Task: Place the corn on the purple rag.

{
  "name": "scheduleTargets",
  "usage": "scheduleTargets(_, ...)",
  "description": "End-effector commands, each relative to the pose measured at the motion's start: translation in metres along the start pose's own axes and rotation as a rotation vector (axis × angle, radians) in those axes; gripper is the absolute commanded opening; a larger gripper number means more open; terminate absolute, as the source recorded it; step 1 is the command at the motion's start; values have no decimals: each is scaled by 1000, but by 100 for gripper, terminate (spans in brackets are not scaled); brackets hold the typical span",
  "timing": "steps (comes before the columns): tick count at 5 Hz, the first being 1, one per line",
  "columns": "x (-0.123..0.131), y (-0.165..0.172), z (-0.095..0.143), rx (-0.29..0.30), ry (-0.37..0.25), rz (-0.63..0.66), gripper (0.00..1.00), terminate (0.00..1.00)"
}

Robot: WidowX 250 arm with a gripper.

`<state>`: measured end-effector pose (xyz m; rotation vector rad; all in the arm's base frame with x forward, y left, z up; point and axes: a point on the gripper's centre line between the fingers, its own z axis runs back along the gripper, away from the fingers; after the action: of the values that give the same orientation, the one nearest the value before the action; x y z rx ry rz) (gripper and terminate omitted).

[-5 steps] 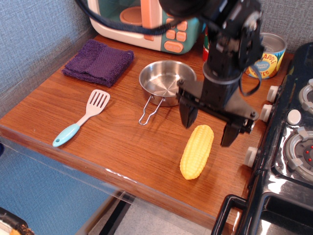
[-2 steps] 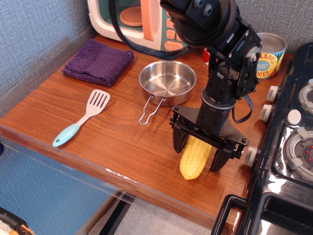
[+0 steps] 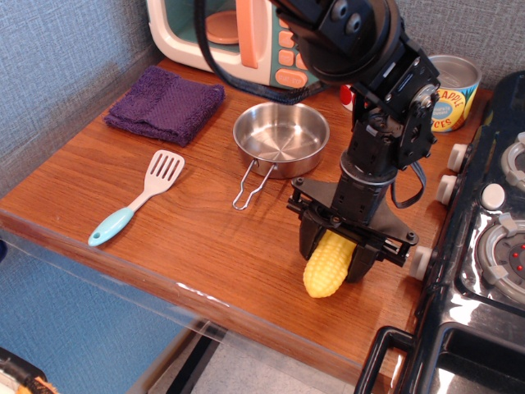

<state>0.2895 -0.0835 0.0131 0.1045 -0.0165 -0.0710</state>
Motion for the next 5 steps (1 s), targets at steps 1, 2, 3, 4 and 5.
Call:
scheduleTargets(1,23,7,51,-34,-121,-49,0,0)
scheduleTargets(2,40,25,72,-47,-173,-12,0,0)
scheduleTargets(3,61,69,92,-47,-213,90,0,0)
scheduleTargets(4,75,111,89,-36,-213,176,0,0)
scheduleTargets(5,80,152,77,-1,-178,252,0,0)
